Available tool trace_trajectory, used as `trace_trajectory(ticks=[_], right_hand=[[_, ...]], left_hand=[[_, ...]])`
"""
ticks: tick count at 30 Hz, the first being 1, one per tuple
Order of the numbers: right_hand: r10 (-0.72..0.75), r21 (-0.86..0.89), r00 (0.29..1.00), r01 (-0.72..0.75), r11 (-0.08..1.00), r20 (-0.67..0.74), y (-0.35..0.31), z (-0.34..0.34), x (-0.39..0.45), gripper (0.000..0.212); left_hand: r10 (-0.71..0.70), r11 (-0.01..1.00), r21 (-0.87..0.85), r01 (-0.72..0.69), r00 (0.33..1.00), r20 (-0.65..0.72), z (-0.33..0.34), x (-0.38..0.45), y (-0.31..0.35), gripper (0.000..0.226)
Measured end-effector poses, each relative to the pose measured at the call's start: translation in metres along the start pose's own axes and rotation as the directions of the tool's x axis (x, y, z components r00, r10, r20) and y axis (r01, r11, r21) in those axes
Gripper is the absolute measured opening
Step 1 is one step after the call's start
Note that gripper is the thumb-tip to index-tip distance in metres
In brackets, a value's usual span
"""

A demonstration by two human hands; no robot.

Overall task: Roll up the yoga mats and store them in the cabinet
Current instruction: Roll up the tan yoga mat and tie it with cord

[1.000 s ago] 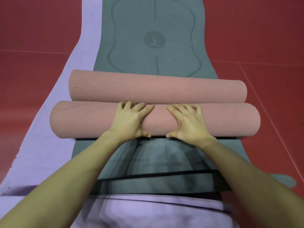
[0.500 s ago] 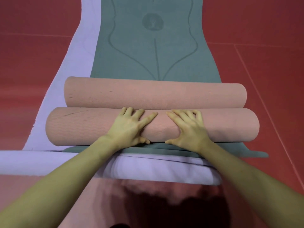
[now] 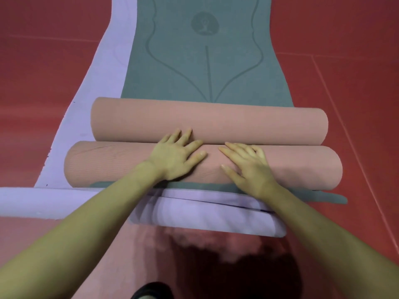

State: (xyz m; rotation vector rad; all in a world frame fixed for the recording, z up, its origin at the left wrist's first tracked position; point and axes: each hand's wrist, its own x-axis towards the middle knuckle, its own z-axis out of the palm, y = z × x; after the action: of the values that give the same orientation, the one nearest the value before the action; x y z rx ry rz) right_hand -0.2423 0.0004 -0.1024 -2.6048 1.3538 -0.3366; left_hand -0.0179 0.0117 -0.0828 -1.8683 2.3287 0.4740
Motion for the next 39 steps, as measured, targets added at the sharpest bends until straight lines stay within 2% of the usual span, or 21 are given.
trace_trajectory(ticks=[2,6,10,13,16,19,22,24,27,33,37,39], right_hand=[[0.024,0.023,1.000,-0.024,0.999,-0.006,0.000,0.000,0.004,0.051],[0.038,-0.060,0.999,-0.037,0.998,0.021,-0.001,0.002,0.011,0.055],[0.138,-0.168,0.970,-0.105,0.980,0.200,0.000,-0.008,0.040,0.081],[0.199,-0.167,0.944,-0.159,0.973,0.262,0.009,-0.010,0.066,0.074],[0.239,-0.157,0.928,-0.201,0.967,0.286,0.018,-0.009,0.087,0.062],[0.288,-0.147,0.918,-0.256,0.955,0.271,0.027,-0.007,0.104,0.064],[0.322,-0.123,0.903,-0.299,0.946,0.285,0.033,-0.006,0.119,0.063],[0.335,-0.110,0.901,-0.317,0.942,0.276,0.034,-0.006,0.127,0.061],[0.339,-0.108,0.910,-0.322,0.941,0.239,0.034,-0.007,0.131,0.058],[0.256,-0.224,0.935,-0.201,0.953,0.247,0.020,-0.010,0.116,0.058],[0.270,-0.234,0.939,-0.219,0.947,0.212,0.013,-0.007,0.115,0.059],[0.299,-0.227,0.931,-0.251,0.941,0.209,0.016,-0.005,0.125,0.060]], left_hand=[[-0.056,0.997,-0.051,0.057,0.998,0.024,-0.003,0.014,0.000,0.060],[-0.144,0.989,-0.041,0.144,0.990,0.008,-0.005,0.039,-0.001,0.060],[-0.230,0.973,-0.038,0.229,0.972,-0.038,-0.012,0.059,-0.008,0.056],[-0.277,0.959,-0.083,0.273,0.960,-0.046,-0.017,0.071,-0.015,0.055],[-0.269,0.960,-0.103,0.259,0.958,-0.101,-0.019,0.071,-0.019,0.059],[-0.200,0.980,-0.041,0.196,0.966,-0.165,-0.014,0.055,-0.014,0.074],[-0.115,0.991,0.046,0.123,0.982,-0.152,-0.006,0.038,-0.003,0.088],[-0.138,0.989,0.030,0.144,0.981,-0.133,-0.007,0.041,-0.002,0.084],[-0.191,0.982,-0.012,0.191,0.977,-0.094,-0.013,0.062,-0.008,0.066],[-0.219,0.973,-0.081,0.217,0.976,-0.011,-0.025,0.106,-0.030,0.066],[-0.185,0.979,-0.106,0.175,0.978,-0.094,-0.027,0.113,-0.033,0.065],[-0.163,0.986,-0.062,0.155,0.975,-0.151,-0.025,0.105,-0.031,0.065]])
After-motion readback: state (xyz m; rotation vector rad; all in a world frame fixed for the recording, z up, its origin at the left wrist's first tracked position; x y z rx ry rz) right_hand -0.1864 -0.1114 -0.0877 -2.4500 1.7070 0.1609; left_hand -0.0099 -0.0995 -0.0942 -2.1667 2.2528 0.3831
